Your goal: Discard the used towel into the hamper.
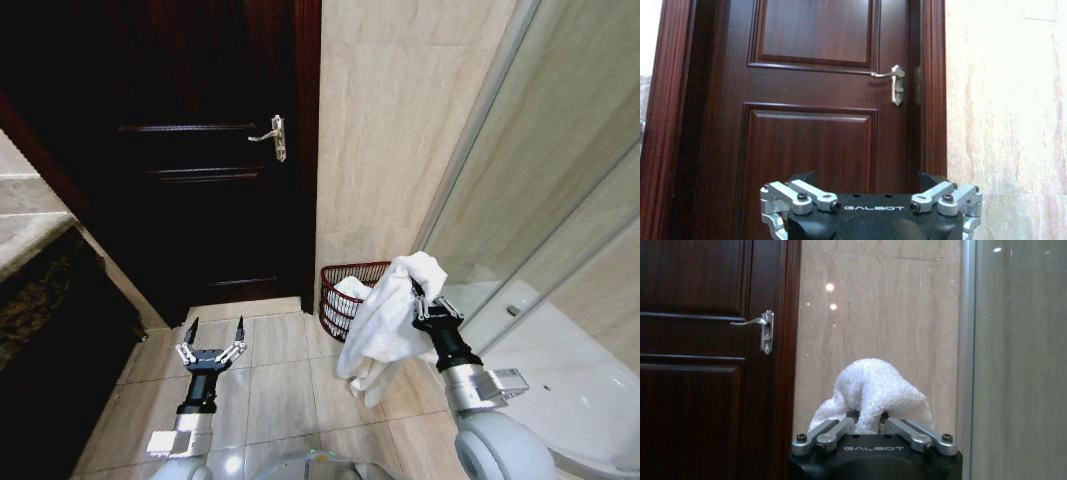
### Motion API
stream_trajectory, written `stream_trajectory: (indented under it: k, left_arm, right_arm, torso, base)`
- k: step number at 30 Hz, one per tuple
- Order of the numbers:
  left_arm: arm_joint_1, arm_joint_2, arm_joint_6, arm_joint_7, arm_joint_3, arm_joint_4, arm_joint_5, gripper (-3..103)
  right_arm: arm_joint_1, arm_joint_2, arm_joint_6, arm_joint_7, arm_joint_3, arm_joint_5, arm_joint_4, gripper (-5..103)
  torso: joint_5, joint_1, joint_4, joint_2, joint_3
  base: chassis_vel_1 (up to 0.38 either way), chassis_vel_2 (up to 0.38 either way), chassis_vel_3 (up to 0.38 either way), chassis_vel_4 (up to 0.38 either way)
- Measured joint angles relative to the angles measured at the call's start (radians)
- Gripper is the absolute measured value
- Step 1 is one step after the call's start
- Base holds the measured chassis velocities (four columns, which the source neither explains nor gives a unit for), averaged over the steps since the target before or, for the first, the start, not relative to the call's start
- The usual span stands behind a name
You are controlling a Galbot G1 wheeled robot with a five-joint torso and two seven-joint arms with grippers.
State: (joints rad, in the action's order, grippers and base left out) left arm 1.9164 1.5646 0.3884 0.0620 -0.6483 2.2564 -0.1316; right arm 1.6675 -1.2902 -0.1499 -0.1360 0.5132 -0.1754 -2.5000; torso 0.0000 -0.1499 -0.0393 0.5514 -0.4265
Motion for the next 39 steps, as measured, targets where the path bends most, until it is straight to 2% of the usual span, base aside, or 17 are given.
stream_trajectory:
  k: [39]
  left_arm:
    - [0.011, -0.006, 0.019, 0.003, 0.002, -0.004, 0.002, 100]
  right_arm:
    - [0.004, -0.002, -0.001, -0.006, 0.012, -0.009, 0.000, 9]
  torso:
    - [0.0000, -0.067, -0.0001, 0.163, -0.096]
  base:
    - [-0.001, 0.048, 0.006, -0.045]
